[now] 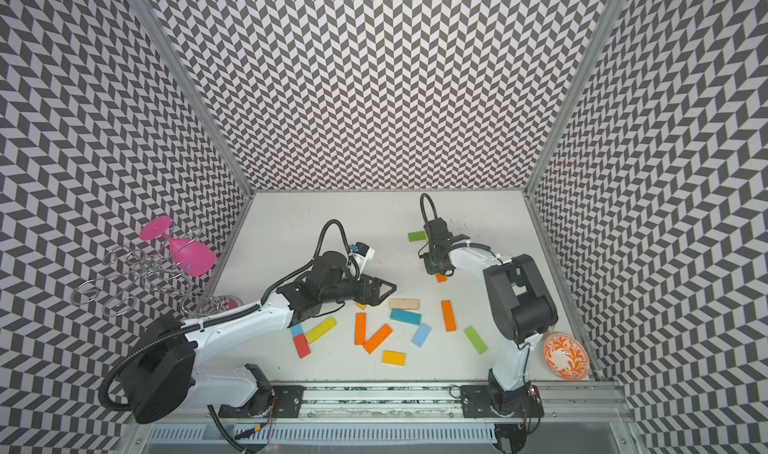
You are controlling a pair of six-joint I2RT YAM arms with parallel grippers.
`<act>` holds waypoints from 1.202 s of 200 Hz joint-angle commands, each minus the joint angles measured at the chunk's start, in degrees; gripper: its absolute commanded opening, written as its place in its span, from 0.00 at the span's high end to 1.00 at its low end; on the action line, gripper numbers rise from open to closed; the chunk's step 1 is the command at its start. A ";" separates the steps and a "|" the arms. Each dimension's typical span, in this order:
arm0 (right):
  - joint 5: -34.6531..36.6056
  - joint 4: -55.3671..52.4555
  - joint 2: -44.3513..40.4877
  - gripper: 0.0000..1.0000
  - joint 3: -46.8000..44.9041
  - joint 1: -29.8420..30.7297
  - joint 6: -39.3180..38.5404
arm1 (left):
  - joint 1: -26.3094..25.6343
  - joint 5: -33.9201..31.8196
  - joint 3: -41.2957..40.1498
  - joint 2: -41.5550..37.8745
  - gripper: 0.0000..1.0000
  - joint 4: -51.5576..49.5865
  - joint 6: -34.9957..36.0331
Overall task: Assemble a giraffe with building blocks
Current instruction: Assemble the building block at the center of the board.
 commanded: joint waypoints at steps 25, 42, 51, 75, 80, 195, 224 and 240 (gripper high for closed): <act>-2.29 -0.07 -4.25 0.46 -0.62 -0.67 -0.25 | 0.93 1.20 0.99 -0.81 0.08 1.22 0.92; -2.87 0.53 -6.08 0.46 -2.64 -0.67 0.30 | 0.97 1.48 0.80 -0.77 0.08 1.51 0.91; -2.83 1.23 -6.65 0.47 -3.81 -0.71 0.40 | 0.99 1.59 0.74 -0.81 0.08 1.78 0.88; -3.04 2.01 -5.34 0.48 -5.50 -1.09 0.41 | 0.97 2.04 0.63 -0.64 0.08 2.13 0.76; -3.16 2.35 -5.07 0.48 -5.84 -1.18 0.56 | 0.97 2.11 0.60 -0.64 0.08 2.08 0.78; -6.41 6.08 -2.82 0.70 -7.89 -3.83 -1.59 | 0.97 2.91 0.54 -0.36 0.08 2.60 0.62; -7.17 5.96 -2.02 0.75 -7.33 -3.75 -1.90 | 1.23 2.92 0.19 -0.14 0.08 2.93 0.72; -7.64 6.06 -1.92 0.76 -7.16 -3.59 -2.13 | 1.48 3.11 -0.04 -0.11 0.08 3.20 0.59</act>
